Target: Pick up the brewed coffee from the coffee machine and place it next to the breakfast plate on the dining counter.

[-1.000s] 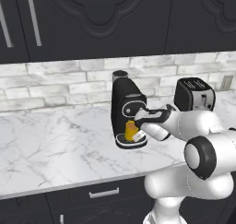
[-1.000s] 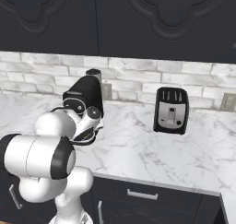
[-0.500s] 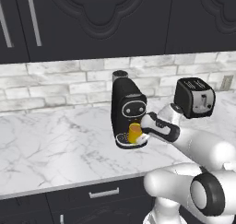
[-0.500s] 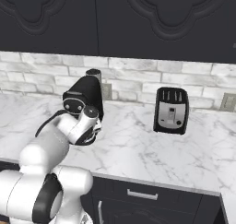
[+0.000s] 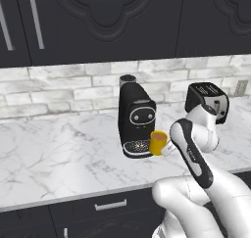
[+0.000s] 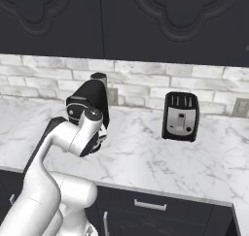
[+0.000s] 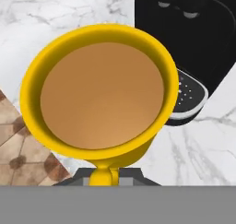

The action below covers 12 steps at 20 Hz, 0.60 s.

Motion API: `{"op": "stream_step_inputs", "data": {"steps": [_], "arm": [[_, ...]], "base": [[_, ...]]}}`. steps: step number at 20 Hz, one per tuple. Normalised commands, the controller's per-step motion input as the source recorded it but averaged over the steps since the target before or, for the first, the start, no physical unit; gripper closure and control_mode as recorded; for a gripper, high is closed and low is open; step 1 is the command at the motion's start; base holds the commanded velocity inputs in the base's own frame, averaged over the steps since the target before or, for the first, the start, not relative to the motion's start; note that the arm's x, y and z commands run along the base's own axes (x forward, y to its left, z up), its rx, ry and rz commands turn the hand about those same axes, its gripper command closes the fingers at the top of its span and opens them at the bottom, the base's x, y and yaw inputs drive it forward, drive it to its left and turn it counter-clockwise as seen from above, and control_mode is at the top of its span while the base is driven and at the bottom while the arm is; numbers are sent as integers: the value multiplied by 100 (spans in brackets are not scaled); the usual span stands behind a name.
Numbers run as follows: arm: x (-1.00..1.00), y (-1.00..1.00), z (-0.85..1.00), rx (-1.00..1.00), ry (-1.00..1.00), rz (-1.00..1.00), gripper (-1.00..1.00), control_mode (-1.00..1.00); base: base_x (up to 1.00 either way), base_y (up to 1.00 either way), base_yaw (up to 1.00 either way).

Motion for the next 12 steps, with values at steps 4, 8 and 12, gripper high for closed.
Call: {"op": "stream_step_inputs", "data": {"steps": [4, 8, 12], "arm": [[-40, -18, 64, 0, 0, 0, 100, -100], [-27, -11, 48, 0, 1, 0, 100, -100], [-3, 0, 8, 0, 0, 0, 100, 100]], "base": [[0, 0, 0], [0, 0, 0], [-18, 9, 4]]}}
